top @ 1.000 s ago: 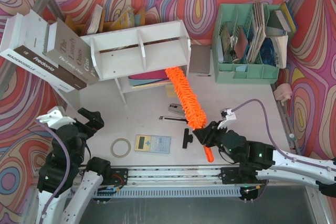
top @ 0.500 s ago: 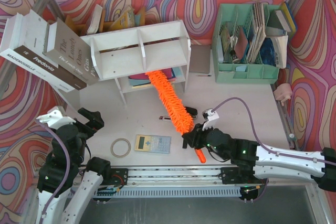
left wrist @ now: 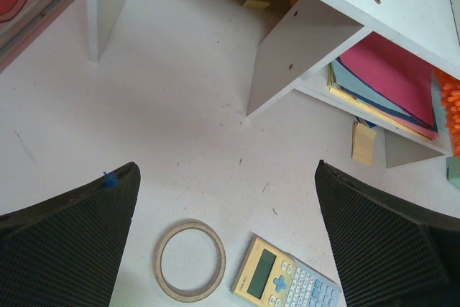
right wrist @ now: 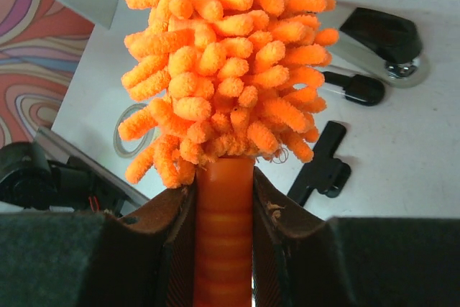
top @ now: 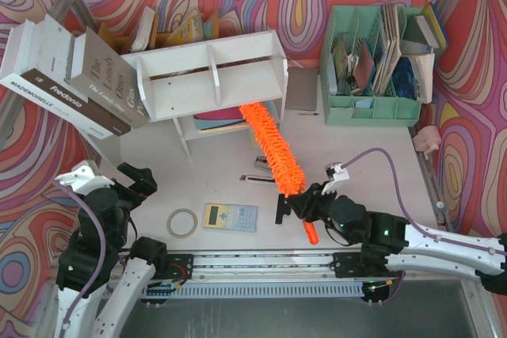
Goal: Dust the bookshelf with a duster
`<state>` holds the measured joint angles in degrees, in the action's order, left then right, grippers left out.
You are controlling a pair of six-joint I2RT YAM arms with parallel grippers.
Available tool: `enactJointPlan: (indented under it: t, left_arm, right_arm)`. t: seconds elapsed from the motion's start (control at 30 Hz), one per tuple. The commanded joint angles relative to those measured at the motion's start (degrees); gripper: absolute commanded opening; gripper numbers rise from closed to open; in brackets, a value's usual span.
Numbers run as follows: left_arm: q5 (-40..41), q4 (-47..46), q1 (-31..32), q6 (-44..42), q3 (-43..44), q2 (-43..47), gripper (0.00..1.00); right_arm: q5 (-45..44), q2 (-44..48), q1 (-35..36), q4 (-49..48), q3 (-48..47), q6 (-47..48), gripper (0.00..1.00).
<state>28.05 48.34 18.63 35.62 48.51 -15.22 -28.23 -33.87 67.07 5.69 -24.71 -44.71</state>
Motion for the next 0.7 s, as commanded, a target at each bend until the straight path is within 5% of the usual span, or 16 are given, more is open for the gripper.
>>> enactJointPlan:
  t: [0.0,0.43,0.67]
  left_arm:
    - [-0.4,0.0,-0.3,0.3,-0.9,0.2,0.98]
    - [-0.4,0.0,-0.3,0.3,-0.9,-0.1,0.98]
    - [-0.4,0.0,-0.3,0.3,-0.9,0.1,0.98]
  right_arm:
    - [-8.7,3.5,0.2,1.9,-0.5,-4.7,0.00]
    - [7.7,-9.7,0.2,-15.4,-2.9,7.2,0.00]
    - [-0.8,-6.4,0.3,-7.2,-3.3,3.0,0.00]
